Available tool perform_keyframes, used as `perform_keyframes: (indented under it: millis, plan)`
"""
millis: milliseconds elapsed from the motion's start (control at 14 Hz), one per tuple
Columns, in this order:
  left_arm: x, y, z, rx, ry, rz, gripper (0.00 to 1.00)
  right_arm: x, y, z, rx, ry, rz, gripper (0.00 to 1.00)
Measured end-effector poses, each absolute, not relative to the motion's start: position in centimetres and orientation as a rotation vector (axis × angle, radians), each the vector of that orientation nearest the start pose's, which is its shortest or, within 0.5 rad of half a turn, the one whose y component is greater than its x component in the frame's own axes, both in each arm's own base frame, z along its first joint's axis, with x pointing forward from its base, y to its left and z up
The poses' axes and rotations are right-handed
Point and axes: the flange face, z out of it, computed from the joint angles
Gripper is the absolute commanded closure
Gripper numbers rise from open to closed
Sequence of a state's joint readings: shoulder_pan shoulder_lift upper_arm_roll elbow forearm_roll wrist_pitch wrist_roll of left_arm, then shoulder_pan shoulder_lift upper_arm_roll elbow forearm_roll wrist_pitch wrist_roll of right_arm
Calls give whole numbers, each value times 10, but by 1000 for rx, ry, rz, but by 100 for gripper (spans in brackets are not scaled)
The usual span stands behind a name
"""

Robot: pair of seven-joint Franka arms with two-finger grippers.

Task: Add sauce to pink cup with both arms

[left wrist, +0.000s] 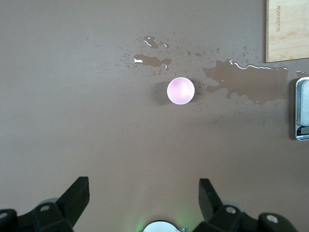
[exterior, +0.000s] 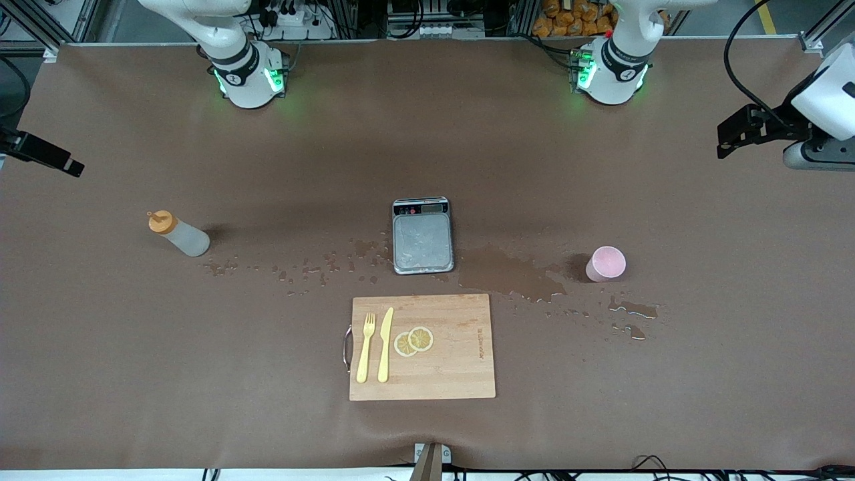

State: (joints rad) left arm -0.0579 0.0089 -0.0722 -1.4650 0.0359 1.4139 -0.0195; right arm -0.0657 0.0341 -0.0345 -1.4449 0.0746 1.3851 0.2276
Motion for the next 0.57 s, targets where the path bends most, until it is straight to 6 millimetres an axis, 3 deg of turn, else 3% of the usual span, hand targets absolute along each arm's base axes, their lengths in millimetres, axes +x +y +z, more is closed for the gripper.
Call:
perform_keyframes:
  millis: [569]
  plan:
    - [536, -71, 655, -3095, 181, 90, 0, 543, -46, 647, -3032, 489, 162, 0]
